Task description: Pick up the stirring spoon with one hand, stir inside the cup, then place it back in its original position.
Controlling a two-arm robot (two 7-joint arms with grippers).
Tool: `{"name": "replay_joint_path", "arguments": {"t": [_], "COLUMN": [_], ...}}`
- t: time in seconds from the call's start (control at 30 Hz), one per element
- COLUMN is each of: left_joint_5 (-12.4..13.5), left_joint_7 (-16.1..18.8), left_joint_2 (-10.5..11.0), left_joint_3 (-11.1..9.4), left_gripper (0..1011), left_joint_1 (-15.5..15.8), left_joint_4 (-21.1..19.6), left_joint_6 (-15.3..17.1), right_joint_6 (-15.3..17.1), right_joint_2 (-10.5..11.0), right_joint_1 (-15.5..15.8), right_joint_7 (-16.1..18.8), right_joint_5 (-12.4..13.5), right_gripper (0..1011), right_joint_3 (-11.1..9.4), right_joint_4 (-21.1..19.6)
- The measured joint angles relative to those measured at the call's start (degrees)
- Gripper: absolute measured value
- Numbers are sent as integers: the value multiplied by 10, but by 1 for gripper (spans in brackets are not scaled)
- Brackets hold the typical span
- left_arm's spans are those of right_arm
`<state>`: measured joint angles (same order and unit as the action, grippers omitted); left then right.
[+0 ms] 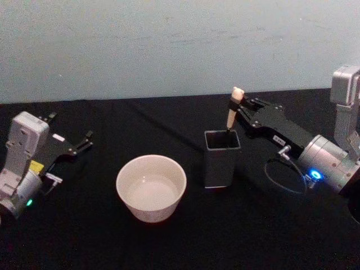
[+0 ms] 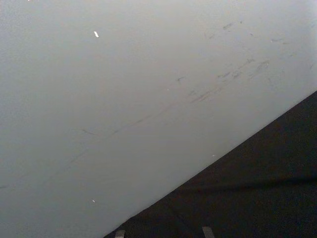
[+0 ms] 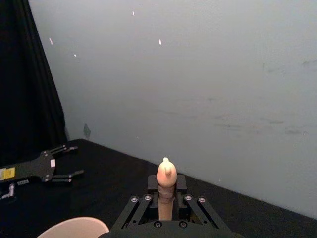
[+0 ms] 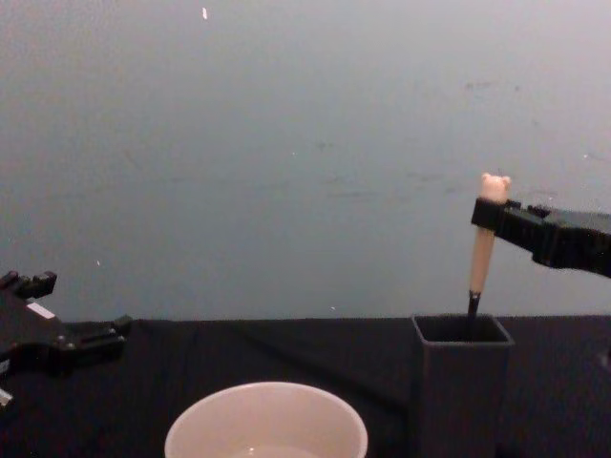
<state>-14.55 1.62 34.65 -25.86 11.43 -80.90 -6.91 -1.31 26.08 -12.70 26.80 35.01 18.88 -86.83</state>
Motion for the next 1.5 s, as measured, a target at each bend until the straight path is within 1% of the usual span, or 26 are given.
{"name": "replay_joint_path", "arguments": {"t": [0.47,0.83,1.23,1.5], "left_joint_5": [0,0,0,0], "left_joint_7": [0,0,0,0], "left_joint_2": [0,0,0,0], "left_joint_3": [0,0,0,0], "left_gripper": [1001,1001,1001,1002], "left_joint_1": [0,0,0,0], "left_joint_4": [0,0,0,0], "left_joint_6": [0,0,0,0], "right_joint_6": [12,19,22,22], "right_joint_2": [-7,-8,-6,-4], "right_joint_1": [-2,-1,3,8], "right_joint_7": [8,11,9,5], "right_joint_5": [1,0,2,5], "right_gripper": [205,205,205,205], "right_joint_3": [16,26,27,23], "right_joint_4": [24,35,37,33]}}
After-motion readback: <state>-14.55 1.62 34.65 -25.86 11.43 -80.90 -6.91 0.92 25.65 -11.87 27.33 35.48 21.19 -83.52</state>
